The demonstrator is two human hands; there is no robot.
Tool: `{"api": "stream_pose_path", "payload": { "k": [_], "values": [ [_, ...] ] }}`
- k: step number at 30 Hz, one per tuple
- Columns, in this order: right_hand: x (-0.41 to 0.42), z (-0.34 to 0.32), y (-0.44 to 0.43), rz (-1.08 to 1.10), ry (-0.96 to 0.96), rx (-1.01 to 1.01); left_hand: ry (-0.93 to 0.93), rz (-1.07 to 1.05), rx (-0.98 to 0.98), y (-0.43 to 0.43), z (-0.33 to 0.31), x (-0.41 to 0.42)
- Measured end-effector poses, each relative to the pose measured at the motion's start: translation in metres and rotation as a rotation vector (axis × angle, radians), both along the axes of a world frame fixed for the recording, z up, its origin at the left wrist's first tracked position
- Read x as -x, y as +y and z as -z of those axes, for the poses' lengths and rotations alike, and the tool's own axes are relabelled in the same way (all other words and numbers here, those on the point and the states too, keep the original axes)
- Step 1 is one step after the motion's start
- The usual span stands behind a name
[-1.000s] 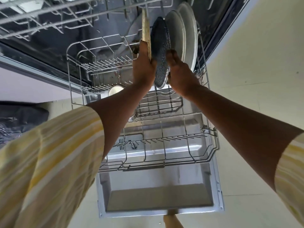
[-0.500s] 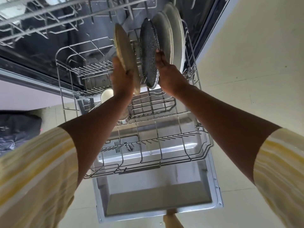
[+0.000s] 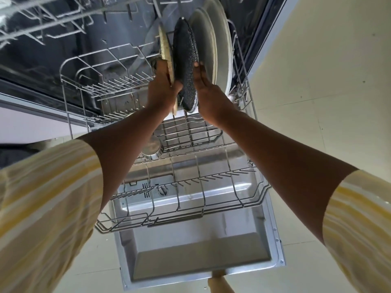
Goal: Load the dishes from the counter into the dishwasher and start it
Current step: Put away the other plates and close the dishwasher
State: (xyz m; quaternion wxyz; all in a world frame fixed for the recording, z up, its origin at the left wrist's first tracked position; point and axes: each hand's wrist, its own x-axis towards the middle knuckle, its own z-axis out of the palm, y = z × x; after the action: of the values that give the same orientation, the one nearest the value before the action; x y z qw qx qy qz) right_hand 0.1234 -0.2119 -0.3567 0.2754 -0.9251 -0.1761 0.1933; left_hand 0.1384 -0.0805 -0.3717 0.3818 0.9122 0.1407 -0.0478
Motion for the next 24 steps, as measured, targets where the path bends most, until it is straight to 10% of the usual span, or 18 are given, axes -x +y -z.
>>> {"api": "stream_pose_path", "payload": {
  "k": [10,18,24],
  "values": [
    [0.011,-0.004,0.006,0.177,0.045,-0.095,0.175,0.162,0.191,0.014,-0.005,0.011],
    [0.106,0.001,0.004,0.542,0.137,-0.277,0.246,-0.358,0.296,0.029,0.006,0.116],
    [0.218,0.030,-0.002,0.701,0.302,0.010,0.543,-0.540,0.250,0.040,0.033,0.250]
  ]
}}
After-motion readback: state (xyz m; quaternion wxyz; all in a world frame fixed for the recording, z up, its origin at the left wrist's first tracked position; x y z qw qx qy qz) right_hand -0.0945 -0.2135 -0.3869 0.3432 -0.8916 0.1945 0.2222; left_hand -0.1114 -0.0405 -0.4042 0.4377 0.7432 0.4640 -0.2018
